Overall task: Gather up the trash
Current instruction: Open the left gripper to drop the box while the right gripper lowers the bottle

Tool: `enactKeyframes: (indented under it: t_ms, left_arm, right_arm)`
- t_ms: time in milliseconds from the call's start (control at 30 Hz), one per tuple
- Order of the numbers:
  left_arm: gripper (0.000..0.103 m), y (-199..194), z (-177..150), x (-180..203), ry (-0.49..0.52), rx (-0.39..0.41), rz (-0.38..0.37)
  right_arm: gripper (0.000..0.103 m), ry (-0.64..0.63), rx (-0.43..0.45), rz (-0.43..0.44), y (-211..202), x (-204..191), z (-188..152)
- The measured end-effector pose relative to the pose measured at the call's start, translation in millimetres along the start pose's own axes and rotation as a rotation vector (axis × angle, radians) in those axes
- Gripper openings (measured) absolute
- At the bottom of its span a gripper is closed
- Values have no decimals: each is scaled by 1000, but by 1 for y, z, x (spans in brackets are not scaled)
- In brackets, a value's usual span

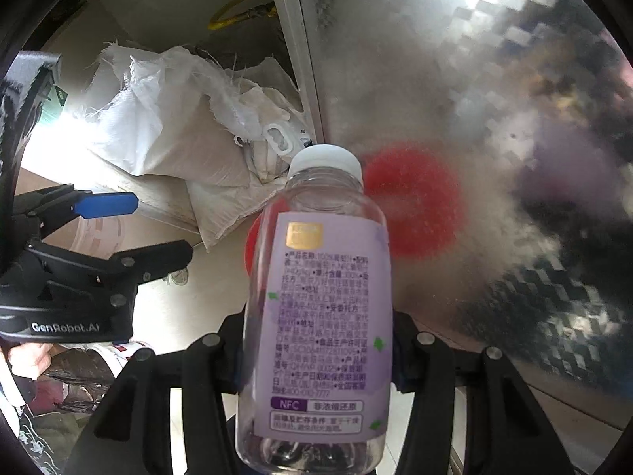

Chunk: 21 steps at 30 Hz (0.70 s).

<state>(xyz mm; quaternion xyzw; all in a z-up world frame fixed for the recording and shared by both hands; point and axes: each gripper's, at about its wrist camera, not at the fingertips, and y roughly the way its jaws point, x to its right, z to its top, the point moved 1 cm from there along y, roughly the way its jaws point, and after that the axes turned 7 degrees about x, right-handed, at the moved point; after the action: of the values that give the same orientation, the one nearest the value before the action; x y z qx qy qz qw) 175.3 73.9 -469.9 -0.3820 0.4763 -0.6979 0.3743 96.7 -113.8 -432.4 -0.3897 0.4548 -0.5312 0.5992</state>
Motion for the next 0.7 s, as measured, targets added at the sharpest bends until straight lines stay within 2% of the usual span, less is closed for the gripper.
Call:
enactKeyframes:
  t_ms: [300, 467, 700]
  left_arm:
    - [83, 8, -8, -20, -67, -20, 22]
    - [83, 3, -14, -32, -122, -5, 36]
    - [83, 4, -24, -42, -148, -1, 76]
  right_arm:
    - [50, -54, -39, 25, 19, -17, 6]
    - [50, -118, -39, 30, 25, -30, 8]
    - [50, -178, -52, 22, 34, -41, 7]
